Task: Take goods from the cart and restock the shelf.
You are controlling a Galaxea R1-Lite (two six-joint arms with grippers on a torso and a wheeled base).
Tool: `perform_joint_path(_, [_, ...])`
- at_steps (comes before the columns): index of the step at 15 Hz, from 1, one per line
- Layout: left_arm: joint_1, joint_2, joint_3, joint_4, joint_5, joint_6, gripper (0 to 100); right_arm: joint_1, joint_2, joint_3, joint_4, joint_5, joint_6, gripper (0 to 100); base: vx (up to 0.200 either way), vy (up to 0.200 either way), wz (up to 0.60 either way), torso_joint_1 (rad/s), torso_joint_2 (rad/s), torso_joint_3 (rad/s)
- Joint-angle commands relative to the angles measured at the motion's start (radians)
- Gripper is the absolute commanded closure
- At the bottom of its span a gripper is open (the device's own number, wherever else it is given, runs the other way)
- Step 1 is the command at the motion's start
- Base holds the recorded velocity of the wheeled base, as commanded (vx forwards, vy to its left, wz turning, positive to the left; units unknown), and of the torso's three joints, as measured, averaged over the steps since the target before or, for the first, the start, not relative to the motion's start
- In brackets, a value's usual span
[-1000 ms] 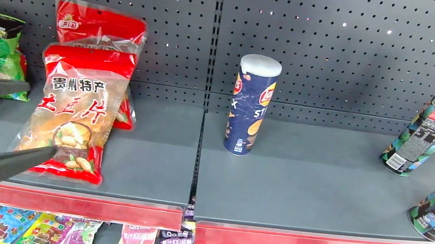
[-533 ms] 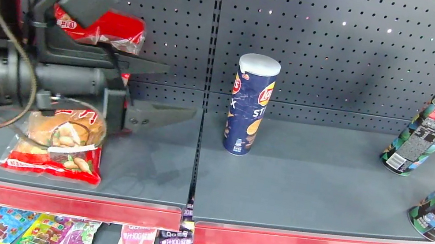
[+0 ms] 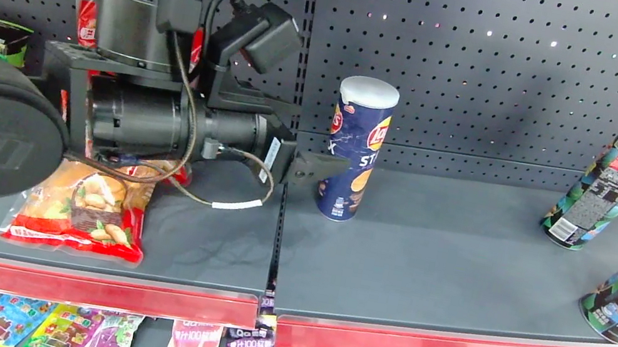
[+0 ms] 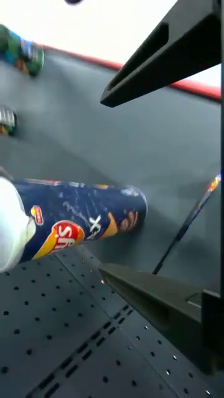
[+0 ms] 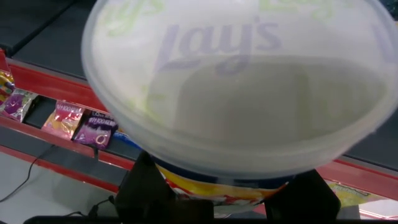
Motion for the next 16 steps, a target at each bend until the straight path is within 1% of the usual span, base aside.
perform_joint_path(1, [-0.022, 0.045, -0.025, -0.001, 0.037, -0.002, 0, 0.0, -0.007, 0.003, 0.0, -0.001, 0.0, 100, 0.0, 0.0, 0.0, 0.0, 0.0, 0.0])
perform_joint_path(2, [-0.022, 0.06, -0.037, -0.018, 0.068, 0.0, 0, 0.0, -0.007, 0.003, 0.0, -0.001, 0.0, 100, 0.0, 0.0, 0.0, 0.0, 0.0, 0.0])
perform_joint_path(3, [-0.022, 0.067, -0.042, -0.029, 0.077, 0.0, 0, 0.0, -0.008, 0.003, 0.0, -0.002, 0.0, 100, 0.0, 0.0, 0.0, 0.0, 0.0, 0.0])
perform_joint_path(4, [-0.022, 0.103, -0.057, -0.107, 0.144, -0.002, 0, 0.0, -0.013, 0.006, 0.0, -0.006, 0.0, 100, 0.0, 0.0, 0.0, 0.0, 0.0, 0.0])
perform_joint_path(5, [-0.035, 0.116, -0.059, -0.136, 0.183, -0.003, 0, 0.0, -0.016, 0.007, 0.0, -0.006, 0.0, 100, 0.0, 0.0, 0.0, 0.0, 0.0, 0.0])
perform_joint_path(7, [-0.045, 0.117, -0.059, -0.141, 0.194, -0.005, 0, 0.0, -0.018, 0.007, 0.002, -0.006, 0.0, 100, 0.0, 0.0, 0.0, 0.0, 0.0, 0.0])
perform_joint_path(8, [-0.073, 0.12, -0.065, -0.141, 0.209, -0.026, 0, 0.0, -0.019, 0.007, 0.002, -0.006, 0.001, 100, 0.0, 0.0, 0.0, 0.0, 0.0, 0.0])
perform_joint_path(9, [-0.081, 0.129, -0.071, -0.143, 0.229, -0.029, 0, 0.0, -0.019, 0.009, 0.0, -0.006, 0.001, 100, 0.0, 0.0, 0.0, 0.0, 0.0, 0.0])
perform_joint_path(12, [-0.088, 0.157, -0.111, -0.144, 0.27, -0.032, 0, 0.0, -0.021, 0.01, 0.002, -0.006, 0.001, 100, 0.0, 0.0, 0.0, 0.0, 0.0, 0.0])
perform_joint_path(14, [-0.104, 0.179, -0.14, -0.144, 0.282, -0.032, 0, 0.0, -0.025, 0.01, 0.0, -0.006, 0.001, 100, 0.0, 0.0, 0.0, 0.0, 0.0, 0.0])
perform_joint_path(16, [-0.113, 0.202, -0.165, -0.144, 0.316, -0.032, 0, 0.0, -0.031, 0.012, 0.002, -0.007, 0.001, 100, 0.0, 0.0, 0.0, 0.0, 0.0, 0.0])
